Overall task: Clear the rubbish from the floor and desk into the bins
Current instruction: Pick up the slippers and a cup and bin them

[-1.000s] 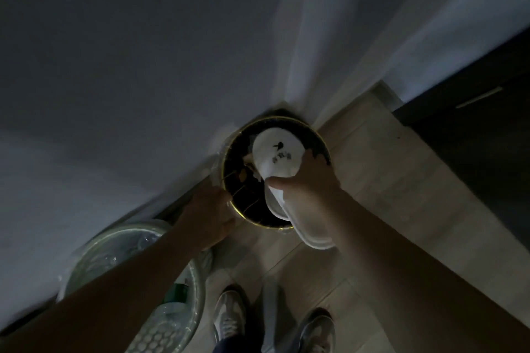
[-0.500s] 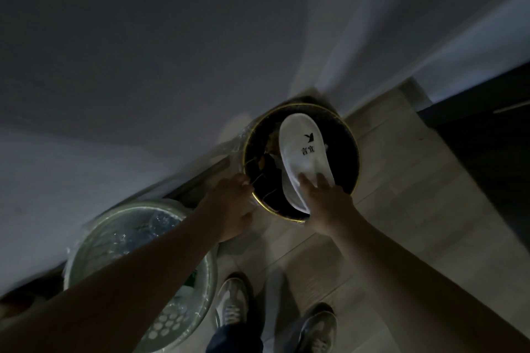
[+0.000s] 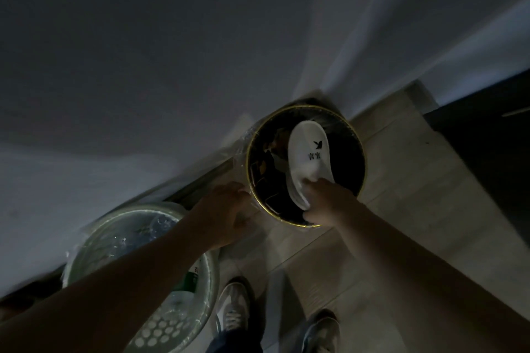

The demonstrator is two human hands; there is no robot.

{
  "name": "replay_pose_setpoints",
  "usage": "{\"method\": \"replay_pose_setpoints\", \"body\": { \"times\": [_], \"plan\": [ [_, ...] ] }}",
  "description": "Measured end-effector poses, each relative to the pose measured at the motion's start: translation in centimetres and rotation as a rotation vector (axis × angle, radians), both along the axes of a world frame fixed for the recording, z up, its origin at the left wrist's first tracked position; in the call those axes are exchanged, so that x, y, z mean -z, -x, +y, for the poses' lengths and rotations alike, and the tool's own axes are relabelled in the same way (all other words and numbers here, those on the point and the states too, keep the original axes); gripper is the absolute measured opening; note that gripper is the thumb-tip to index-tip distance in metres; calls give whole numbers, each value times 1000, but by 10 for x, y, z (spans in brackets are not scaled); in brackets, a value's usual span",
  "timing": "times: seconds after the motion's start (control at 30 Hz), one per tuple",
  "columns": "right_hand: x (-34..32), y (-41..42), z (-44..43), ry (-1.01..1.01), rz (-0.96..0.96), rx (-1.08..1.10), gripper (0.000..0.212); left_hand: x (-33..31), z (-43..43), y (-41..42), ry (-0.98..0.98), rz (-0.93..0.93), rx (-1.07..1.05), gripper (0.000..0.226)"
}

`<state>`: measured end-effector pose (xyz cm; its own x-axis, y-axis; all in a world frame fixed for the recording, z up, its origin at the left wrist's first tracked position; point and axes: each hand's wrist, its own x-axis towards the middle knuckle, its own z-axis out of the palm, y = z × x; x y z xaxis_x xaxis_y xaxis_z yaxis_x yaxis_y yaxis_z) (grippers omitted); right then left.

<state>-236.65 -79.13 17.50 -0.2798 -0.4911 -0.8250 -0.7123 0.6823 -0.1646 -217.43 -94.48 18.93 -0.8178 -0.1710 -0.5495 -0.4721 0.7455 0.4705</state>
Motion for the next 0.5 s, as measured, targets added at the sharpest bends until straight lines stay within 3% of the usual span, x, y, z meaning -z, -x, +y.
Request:
{"method": "replay_pose_setpoints", "body": {
  "times": [0.07,0.17,0.3,0.5],
  "plan": [
    [-19,-8,13,50,-14,3,76,-12,0,3,23,-15,-7,68],
    [-46,-9,25,92,21,2,83,-37,3,12,58,-54,-7,59],
    [-86,-6,31,91,26,41,81,-74,10,21,69,-42,-19,41],
    [-178,1,36,165,54,40,74,-164,25,23,78,-25,-64,36]
  ]
}}
